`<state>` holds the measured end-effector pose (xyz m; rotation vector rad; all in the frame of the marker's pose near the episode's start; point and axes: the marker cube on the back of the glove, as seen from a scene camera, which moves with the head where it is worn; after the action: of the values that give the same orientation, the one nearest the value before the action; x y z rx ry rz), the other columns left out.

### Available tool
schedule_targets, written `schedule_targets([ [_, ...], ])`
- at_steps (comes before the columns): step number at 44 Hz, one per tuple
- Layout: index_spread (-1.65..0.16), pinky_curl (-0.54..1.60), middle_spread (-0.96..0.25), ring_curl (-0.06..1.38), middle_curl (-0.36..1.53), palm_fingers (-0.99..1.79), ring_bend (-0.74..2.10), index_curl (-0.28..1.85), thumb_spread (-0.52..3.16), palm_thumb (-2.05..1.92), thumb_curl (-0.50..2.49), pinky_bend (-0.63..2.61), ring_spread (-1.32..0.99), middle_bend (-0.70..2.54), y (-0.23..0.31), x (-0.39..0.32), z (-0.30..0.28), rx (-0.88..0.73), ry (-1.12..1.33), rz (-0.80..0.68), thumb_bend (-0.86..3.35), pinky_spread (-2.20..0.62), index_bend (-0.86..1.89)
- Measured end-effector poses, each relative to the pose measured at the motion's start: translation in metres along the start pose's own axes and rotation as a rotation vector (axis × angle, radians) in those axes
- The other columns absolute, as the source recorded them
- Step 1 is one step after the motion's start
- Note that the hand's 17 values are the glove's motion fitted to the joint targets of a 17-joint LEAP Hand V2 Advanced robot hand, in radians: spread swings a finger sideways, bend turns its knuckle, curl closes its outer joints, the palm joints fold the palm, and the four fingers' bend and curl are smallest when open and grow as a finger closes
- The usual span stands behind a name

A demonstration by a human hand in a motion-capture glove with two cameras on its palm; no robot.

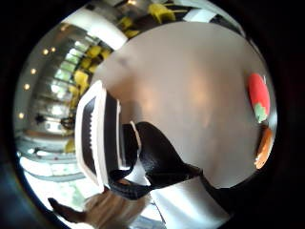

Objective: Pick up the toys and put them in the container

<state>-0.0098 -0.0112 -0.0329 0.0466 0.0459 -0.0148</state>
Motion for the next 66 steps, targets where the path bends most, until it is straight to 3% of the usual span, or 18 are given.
schedule_targets([
  [4, -0.28, 0.37, -0.06, 0.17, 0.14, -0.34, 0.22, 0.11, 1.17, -0.08, 0.13, 1.01, -0.03, 0.13, -0.019, 0.03, 0.006, -0.003, 0.109, 0.003, -0.06, 0.01, -0.04],
  [16, -0.27, 0.4, -0.05, 0.23, 0.16, -0.47, 0.28, 0.02, 1.13, -0.05, 0.16, 1.11, -0.03, 0.1, -0.05, 0.118, 0.057, -0.1, 0.133, 0.272, -0.05, 0.03, -0.09],
  [23, -0.27, 0.41, -0.04, 0.25, 0.17, -0.51, 0.25, 0.0, 1.1, -0.04, 0.18, 1.15, -0.02, 0.09, -0.051, 0.146, 0.09, -0.242, 0.07, 0.568, -0.04, 0.04, -0.07],
  [29, -0.27, 0.43, -0.03, 0.27, 0.16, -0.44, 0.27, -0.01, 1.1, 0.0, 0.2, 1.29, 0.0, 0.07, -0.048, 0.146, 0.126, -0.436, -0.299, 0.839, -0.02, 0.04, -0.08],
  [32, -0.28, 0.43, -0.02, 0.3, 0.17, -0.27, 0.37, -0.01, 1.16, 0.07, 0.22, 1.3, 0.0, 0.13, -0.052, 0.156, 0.128, -0.441, -0.349, 0.996, 0.02, 0.04, -0.03],
  [33, -0.29, 0.41, -0.01, 0.31, 0.17, -0.09, 0.4, 0.02, 1.2, 0.13, 0.24, 1.24, 0.0, 0.15, -0.053, 0.159, 0.128, -0.431, -0.331, 1.005, 0.06, 0.04, 0.11],
  [37, -0.3, 0.37, -0.05, 0.32, 0.21, 0.22, 0.47, 0.08, 1.31, 0.27, 0.29, 1.1, -0.04, 0.26, -0.059, 0.169, 0.121, -0.252, -0.13, 0.792, 0.14, -0.04, 0.27],
  [42, -0.3, 0.34, -0.12, 0.36, 0.26, 0.67, 0.69, 0.09, 1.34, 0.53, 0.38, 1.05, -0.18, 0.38, -0.055, 0.171, 0.099, -0.145, 0.099, 0.83, 0.28, -0.21, 0.26],
  [45, -0.3, 0.34, -0.16, 0.4, 0.28, 0.79, 0.77, 0.11, 1.27, 0.6, 0.43, 1.02, -0.25, 0.42, -0.061, 0.15, 0.082, -0.12, 0.086, 0.71, 0.3, -0.27, 0.29],
  [50, -0.31, 0.36, -0.22, 0.45, 0.32, 0.91, 0.84, 0.14, 1.15, 0.66, 0.49, 1.0, -0.34, 0.49, -0.071, 0.087, 0.039, -0.015, -0.134, 0.368, 0.29, -0.32, 0.33],
  [55, -0.32, 0.38, -0.27, 0.49, 0.37, 0.94, 0.87, 0.17, 1.04, 0.68, 0.55, 1.0, -0.4, 0.55, -0.063, 0.02, -0.012, 0.089, -0.204, 0.053, 0.28, -0.36, 0.39],
  [60, -0.34, 0.41, -0.3, 0.52, 0.41, 0.93, 0.89, 0.2, 0.96, 0.68, 0.6, 1.01, -0.45, 0.59, -0.036, -0.048, -0.058, 0.141, -0.328, -0.078, 0.26, -0.38, 0.43],
  [66, -0.35, 0.42, -0.33, 0.54, 0.45, 0.91, 0.9, 0.23, 0.88, 0.68, 0.65, 1.01, -0.49, 0.62, -0.014, -0.029, -0.078, 0.176, -0.308, -0.25, 0.23, -0.39, 0.49],
])
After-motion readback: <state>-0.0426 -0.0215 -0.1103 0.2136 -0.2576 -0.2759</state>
